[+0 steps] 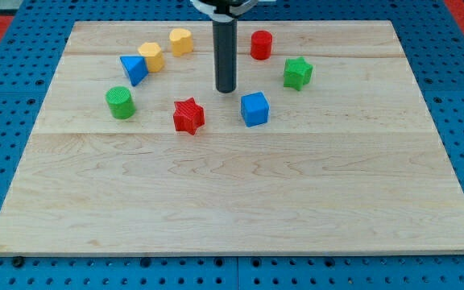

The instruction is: Move your arm towards bottom right

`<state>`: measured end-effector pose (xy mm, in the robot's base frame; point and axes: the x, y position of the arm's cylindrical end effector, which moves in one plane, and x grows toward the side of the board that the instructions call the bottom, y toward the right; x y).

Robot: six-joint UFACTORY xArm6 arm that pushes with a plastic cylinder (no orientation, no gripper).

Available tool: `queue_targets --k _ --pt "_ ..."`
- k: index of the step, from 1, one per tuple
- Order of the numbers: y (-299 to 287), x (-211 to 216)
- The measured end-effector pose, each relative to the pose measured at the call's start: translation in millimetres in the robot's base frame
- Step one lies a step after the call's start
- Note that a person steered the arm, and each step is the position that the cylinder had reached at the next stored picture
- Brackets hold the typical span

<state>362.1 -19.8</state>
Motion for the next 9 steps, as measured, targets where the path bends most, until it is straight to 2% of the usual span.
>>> queue_targets --k 1,2,3,4,5,7,9 --pt "-11 23" --pt "2 41" --pt "43 46" --pt "59 46" --pt "35 52" --pt "54 107" --pt "55 111"
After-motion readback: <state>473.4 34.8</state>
